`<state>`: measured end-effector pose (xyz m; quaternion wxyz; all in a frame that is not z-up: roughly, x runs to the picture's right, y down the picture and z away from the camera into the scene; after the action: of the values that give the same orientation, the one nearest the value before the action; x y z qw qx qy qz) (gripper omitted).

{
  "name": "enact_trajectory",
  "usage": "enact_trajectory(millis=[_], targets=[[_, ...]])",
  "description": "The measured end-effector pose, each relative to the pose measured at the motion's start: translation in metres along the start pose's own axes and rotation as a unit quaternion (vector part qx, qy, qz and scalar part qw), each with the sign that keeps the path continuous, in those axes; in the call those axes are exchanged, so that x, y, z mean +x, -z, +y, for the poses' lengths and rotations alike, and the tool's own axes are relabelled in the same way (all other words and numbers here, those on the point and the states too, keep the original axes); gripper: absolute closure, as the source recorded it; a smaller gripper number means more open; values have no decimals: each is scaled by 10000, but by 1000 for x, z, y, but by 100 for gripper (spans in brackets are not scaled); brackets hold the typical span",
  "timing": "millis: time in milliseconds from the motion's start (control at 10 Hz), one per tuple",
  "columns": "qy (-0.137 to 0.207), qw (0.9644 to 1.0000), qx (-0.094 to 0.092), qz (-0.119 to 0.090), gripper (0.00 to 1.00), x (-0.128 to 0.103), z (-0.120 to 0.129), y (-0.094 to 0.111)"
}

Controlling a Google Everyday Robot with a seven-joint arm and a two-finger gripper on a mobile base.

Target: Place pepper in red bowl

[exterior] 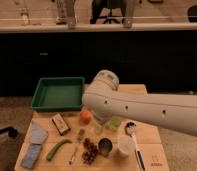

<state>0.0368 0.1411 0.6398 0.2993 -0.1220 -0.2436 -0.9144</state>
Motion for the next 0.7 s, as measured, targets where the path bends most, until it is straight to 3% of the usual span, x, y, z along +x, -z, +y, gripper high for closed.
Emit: enact_trajectory(millis=[300,400,700], targets=[[314,9995,-28,-53,20,8,-12,-6],[622,9980,-46,-77,20,21,-29,-7],[1057,9943,-72,-90,20,38,-53,-7]])
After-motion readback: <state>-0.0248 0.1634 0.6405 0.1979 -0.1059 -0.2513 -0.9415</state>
